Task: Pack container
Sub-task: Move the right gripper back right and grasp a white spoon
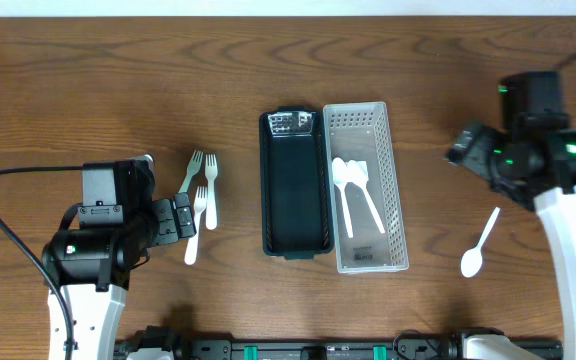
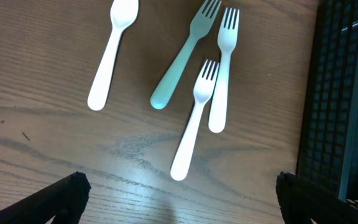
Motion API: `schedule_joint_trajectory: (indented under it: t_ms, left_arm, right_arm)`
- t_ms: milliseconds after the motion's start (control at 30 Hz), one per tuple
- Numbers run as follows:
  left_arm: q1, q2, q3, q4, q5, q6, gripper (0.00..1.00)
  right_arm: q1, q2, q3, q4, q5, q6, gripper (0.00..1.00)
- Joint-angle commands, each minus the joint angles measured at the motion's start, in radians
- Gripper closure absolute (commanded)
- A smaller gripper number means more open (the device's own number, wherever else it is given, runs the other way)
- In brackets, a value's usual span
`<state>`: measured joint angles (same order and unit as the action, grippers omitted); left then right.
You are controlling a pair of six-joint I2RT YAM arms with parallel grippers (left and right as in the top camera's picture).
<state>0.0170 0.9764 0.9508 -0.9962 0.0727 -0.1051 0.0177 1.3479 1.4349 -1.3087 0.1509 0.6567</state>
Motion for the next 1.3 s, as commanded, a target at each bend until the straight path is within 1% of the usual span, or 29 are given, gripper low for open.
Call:
schedule_joint_trajectory:
  t_ms: [0,100,300,500,633,967,1267]
  left_arm:
    - [0.002,0.000,0.021,-0.005,0.003,-0.006,0.02]
    - [0.002,0.000,0.021,-0.005,0.003,-0.006,0.02]
    - [0.002,0.000,0.021,-0.005,0.003,-0.006,0.02]
    - [0.002,0.000,0.021,-0.006,0.003,-0.006,0.02]
    - [0.002,0.000,0.021,-0.006,0.003,-0.006,0.02]
    - [0.002,0.000,0.021,-0.006,0.003,-0.006,0.02]
    - [0.002,0.000,0.021,-0.006,0.003,-0.006,0.02]
  right_arm:
    - [-0.096,-0.008,-0.053,-0.021,0.018,0.045,0.01]
    - [-0.159,-0.008,-0.152,0.001,0.008,0.041,0.01]
    - [-0.236,-0.004,-0.426,0.227,-0.101,-0.029,0.01]
    - [-0.294,0.016,-0.583,0.380,-0.106,-0.056,0.01]
    - [-0.312,0.034,-0.633,0.454,-0.106,-0.087,0.03]
    - [-0.313,0.056,-0.745,0.605,-0.098,-0.090,0.03]
    - [-0.313,0.084,-0.805,0.697,-0.097,-0.090,0.04]
